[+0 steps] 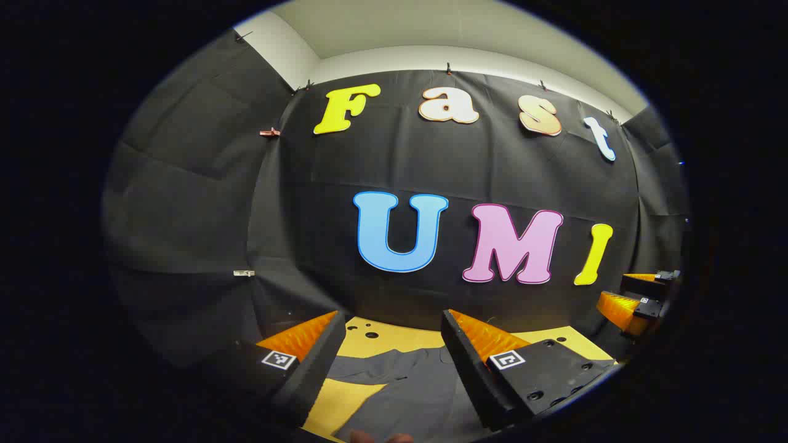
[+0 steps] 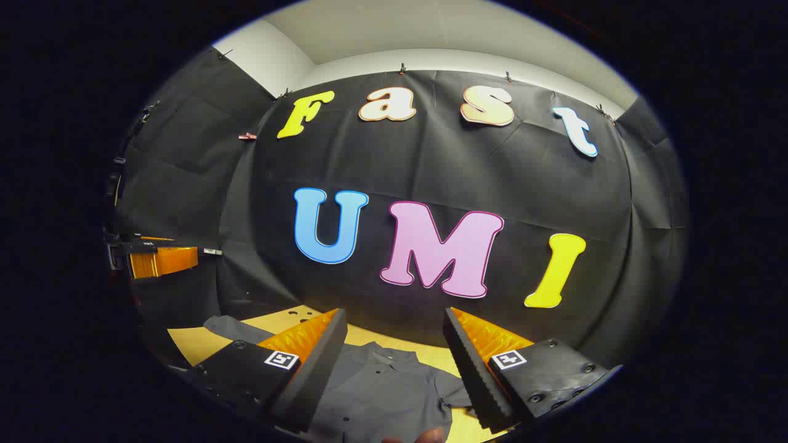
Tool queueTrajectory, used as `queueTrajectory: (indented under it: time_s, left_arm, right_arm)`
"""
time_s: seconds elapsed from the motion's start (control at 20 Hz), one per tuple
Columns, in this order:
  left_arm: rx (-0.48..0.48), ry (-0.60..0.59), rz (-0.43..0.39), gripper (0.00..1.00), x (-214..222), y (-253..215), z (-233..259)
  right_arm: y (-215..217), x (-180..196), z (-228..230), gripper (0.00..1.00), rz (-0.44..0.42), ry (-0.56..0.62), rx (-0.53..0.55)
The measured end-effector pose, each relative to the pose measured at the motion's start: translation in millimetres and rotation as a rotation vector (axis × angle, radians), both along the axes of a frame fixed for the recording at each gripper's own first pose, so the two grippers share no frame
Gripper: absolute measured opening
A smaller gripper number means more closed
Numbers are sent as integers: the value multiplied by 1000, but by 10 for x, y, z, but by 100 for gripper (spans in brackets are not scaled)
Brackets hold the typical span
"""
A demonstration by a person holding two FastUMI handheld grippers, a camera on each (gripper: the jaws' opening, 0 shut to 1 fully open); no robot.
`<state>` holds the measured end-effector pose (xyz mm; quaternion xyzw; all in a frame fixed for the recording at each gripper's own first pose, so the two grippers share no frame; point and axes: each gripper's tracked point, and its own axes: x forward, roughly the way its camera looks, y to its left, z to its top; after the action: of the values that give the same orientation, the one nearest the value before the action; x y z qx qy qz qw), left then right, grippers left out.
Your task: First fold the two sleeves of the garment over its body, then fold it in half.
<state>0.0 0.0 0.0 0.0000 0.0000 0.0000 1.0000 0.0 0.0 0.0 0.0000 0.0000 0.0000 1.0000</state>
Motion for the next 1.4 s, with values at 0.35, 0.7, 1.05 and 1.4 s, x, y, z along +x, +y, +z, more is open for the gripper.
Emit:
queueTrajectory:
  time_s: [0.35, 0.7, 1.05, 1.4]
  left_arm:
    - [6, 5, -8, 98, -38, 4, -23]
    - [5, 7, -8, 98, -31, 4, -51]
    - [-8, 9, -43, 98, 41, -154, -74]
    - [2, 47, -204, 98, 249, -849, -422]
  right_arm:
    - [-13, -65, -13, 97, -16, 4, 2]
    - [-32, -68, -20, 97, -21, 8, -2]
    - [-288, -115, -24, 97, -79, 17, -13]
    - [-1729, -607, -619, 97, -366, 179, 14]
